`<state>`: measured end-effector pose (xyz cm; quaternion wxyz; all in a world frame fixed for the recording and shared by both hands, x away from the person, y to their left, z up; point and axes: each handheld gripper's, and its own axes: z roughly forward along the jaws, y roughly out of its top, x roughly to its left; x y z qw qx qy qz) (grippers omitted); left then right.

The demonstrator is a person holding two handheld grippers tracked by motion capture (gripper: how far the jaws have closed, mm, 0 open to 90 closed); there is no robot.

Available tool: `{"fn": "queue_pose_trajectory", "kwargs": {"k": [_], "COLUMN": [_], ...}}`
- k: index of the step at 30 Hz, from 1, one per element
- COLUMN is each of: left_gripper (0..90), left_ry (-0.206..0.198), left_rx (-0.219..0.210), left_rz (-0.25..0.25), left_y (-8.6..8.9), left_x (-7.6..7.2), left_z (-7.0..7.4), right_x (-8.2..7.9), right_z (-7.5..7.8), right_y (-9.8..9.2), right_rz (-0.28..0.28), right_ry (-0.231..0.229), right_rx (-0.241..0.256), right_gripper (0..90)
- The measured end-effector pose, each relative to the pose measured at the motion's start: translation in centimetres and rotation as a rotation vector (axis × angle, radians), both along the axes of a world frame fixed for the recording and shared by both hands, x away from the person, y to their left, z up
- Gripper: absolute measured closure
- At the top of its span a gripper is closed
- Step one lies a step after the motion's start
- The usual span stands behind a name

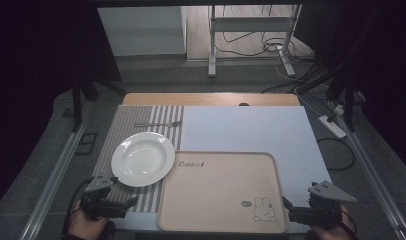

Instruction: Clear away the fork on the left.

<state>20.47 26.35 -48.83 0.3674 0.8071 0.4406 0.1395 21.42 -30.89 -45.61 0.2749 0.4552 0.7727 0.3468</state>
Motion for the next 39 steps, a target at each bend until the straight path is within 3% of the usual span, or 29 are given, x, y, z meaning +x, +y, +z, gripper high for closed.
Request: {"fn": "queue_pose_trajectory", "kwargs": {"k": [11,31,34,39], "left_gripper": [1.1,0.0,0.0,0.0], "left_ry": [0.014,0.036,0.018,-0.004], "left_rx": [-0.043,-0.032,-0.048,-0.027], "left_rz": [0.005,-0.002,-0.003,-0.026], "left_y": [0.5,0.3,0.1,-0.4], "left_x": [0.1,0.4,0.6,1.0], "left_z": [0.0,0.0,0.1,0.2], "right_x": [-0.1,-0.1,-0.2,-0.2], "right_z": [0.0,0.0,0.0,0.0], "right_y": [0.1,0.1,0.1,0.2], "right_rz": [0.011,0.025,0.030,0.031], "right_ry": [0.000,-0.006,-0.006,-0.014], "right_rx": [-0.002,-0.005,-0.009,-0.015], "right_gripper": [0.0,0.0,0.0,0.0]}}
